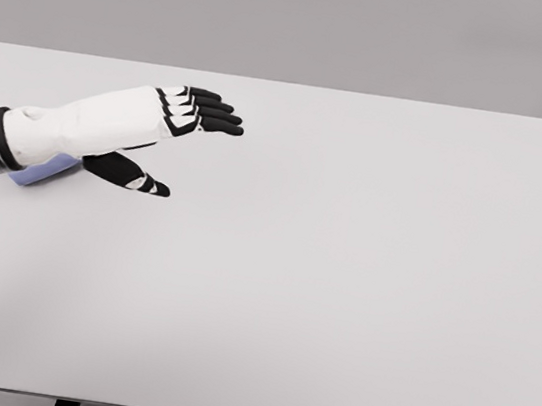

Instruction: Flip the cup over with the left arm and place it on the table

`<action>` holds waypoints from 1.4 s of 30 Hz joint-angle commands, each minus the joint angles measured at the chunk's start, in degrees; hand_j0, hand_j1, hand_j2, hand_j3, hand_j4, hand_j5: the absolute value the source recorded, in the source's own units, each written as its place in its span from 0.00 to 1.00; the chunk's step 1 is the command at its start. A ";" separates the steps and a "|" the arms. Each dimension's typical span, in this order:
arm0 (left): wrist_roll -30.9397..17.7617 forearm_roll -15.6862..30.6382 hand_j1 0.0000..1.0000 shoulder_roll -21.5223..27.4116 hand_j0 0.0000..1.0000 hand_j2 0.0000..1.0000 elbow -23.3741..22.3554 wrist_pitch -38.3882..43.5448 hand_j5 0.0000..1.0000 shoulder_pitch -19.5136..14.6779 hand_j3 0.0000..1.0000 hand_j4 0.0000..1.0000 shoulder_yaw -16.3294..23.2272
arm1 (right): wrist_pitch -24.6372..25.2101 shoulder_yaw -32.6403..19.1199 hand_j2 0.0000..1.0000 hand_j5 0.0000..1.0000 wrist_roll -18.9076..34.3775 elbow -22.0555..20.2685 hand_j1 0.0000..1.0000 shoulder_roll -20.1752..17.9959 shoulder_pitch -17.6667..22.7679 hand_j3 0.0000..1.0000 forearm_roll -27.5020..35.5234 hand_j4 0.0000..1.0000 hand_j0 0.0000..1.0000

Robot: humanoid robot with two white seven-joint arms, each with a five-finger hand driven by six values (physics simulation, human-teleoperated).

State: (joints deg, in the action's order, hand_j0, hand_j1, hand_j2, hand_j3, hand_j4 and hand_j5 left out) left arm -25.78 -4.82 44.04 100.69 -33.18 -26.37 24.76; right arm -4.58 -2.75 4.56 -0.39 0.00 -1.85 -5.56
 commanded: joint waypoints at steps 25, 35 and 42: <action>13.18 33.39 1.00 12.73 1.00 1.00 -1.21 52.95 1.00 -5.46 1.00 1.00 4.07 | 0.01 -0.06 1.00 1.00 0.01 0.04 1.00 0.00 0.09 1.00 0.02 1.00 1.00; 25.17 32.95 1.00 20.29 1.00 1.00 0.47 51.46 1.00 5.45 1.00 1.00 4.16 | 0.01 -0.06 1.00 1.00 0.01 0.04 1.00 0.00 0.09 1.00 0.02 1.00 1.00; 20.68 30.75 1.00 16.95 1.00 1.00 0.38 58.84 1.00 5.27 1.00 1.00 4.16 | 0.01 -0.06 1.00 1.00 0.01 0.04 1.00 0.00 0.09 1.00 0.02 1.00 1.00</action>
State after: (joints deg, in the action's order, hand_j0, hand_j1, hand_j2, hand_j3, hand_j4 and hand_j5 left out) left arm -4.51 26.52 62.13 101.06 23.58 -21.18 28.93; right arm -4.57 -2.81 4.56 -0.33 0.00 -1.76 -5.55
